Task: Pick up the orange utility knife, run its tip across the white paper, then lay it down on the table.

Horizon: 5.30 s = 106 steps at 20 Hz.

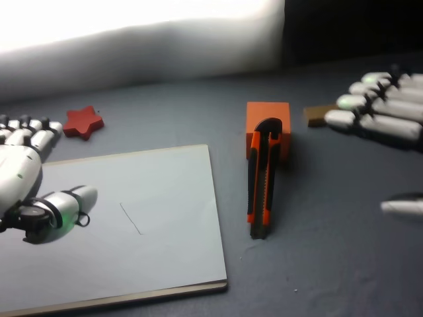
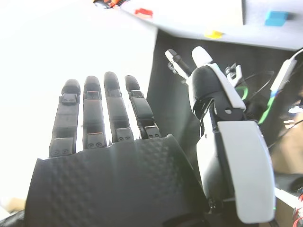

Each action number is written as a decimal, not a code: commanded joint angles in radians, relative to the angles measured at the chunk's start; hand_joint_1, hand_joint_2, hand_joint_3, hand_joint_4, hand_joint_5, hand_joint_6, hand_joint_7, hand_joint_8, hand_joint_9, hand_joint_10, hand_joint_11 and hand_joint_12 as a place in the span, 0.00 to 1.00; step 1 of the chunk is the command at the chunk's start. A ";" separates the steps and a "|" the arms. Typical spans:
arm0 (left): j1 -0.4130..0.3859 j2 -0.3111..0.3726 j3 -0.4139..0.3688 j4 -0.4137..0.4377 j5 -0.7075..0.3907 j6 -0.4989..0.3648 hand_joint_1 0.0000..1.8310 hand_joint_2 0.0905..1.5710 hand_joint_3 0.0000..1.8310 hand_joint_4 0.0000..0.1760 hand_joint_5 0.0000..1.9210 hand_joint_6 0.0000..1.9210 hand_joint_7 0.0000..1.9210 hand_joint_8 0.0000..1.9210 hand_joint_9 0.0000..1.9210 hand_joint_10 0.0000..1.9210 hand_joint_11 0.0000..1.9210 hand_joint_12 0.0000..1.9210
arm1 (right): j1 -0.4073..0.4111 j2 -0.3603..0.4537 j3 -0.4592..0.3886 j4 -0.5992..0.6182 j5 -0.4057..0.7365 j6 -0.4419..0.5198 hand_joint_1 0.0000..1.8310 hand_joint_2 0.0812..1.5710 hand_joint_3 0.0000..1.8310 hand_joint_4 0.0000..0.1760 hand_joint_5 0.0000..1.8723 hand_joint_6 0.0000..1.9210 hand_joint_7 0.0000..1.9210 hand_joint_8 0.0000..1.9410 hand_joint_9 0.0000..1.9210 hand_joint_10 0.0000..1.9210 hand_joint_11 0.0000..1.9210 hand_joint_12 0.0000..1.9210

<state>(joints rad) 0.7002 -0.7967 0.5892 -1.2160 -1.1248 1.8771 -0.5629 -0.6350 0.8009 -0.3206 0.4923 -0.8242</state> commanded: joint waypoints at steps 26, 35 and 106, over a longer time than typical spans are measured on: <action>-0.041 -0.014 0.006 0.012 -0.093 0.010 0.00 0.76 0.00 0.00 0.00 0.00 0.00 0.00 0.00 0.00 0.00 0.00 | 0.386 -0.625 0.576 -1.728 -0.038 1.402 0.62 0.66 0.00 0.00 0.00 0.00 0.00 0.00 0.00 0.00 0.00 0.00; -0.037 -0.024 0.014 0.012 -0.093 0.010 0.00 0.77 0.00 0.00 0.00 0.00 0.00 0.00 0.00 0.00 0.00 0.00 | 0.345 -0.733 0.638 -1.721 -0.125 1.402 0.67 0.67 0.00 0.00 0.00 0.00 0.00 0.00 0.00 0.00 0.00 0.00; 0.060 0.014 0.249 -0.120 -0.016 -0.058 0.00 0.77 0.00 0.00 0.00 0.00 0.00 0.00 0.00 0.00 0.00 0.00 | 0.155 -1.133 0.944 -0.309 0.759 -0.837 0.83 0.60 0.41 1.00 0.80 1.00 0.91 1.00 0.97 1.00 0.98 1.00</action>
<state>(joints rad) 0.7635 -0.7948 0.8318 -1.3876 -1.0439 1.8202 -0.4221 -1.7996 1.7679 -0.6773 1.1477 -1.6409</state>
